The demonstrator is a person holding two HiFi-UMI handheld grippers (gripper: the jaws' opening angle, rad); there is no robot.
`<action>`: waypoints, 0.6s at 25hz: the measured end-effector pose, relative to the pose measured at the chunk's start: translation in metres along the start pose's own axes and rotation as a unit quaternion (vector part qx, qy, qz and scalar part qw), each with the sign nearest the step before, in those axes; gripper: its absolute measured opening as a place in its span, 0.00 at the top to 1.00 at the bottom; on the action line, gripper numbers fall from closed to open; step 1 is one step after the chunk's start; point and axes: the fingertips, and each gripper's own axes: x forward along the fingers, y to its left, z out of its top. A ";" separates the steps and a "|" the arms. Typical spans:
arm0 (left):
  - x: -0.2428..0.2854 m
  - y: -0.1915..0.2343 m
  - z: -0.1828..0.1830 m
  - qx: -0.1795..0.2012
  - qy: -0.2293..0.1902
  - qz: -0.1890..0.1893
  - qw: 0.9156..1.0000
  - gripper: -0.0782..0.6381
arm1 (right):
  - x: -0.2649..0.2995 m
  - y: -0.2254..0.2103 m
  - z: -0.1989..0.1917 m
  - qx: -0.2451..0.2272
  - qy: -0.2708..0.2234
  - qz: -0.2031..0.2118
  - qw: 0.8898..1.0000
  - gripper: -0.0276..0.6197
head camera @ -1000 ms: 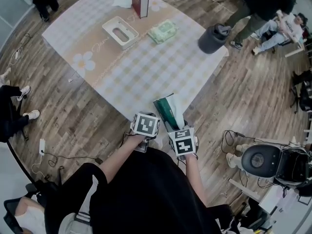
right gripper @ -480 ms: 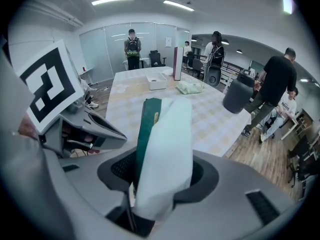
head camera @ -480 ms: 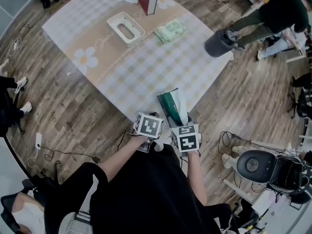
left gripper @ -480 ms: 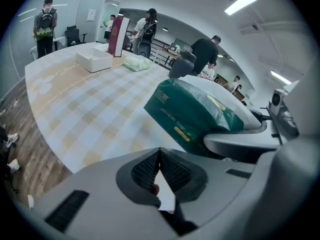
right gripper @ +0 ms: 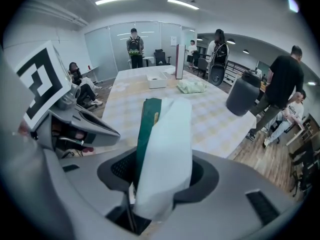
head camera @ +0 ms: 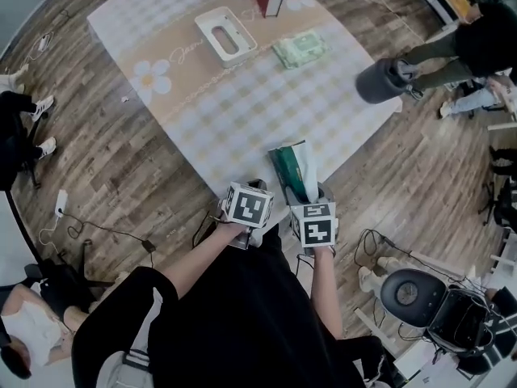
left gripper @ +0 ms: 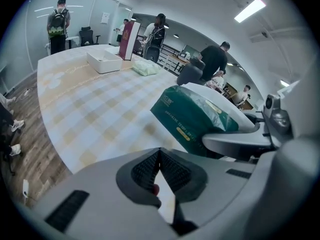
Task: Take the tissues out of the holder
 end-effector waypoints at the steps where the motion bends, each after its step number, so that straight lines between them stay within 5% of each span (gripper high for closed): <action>1: 0.002 -0.002 0.000 -0.004 -0.001 0.003 1.000 0.88 | 0.001 -0.003 0.001 -0.005 -0.001 0.005 1.000 0.62; 15: 0.038 -0.049 0.020 -0.075 -0.015 0.037 0.996 0.88 | 0.012 -0.069 0.022 -0.066 -0.016 0.059 0.996 0.62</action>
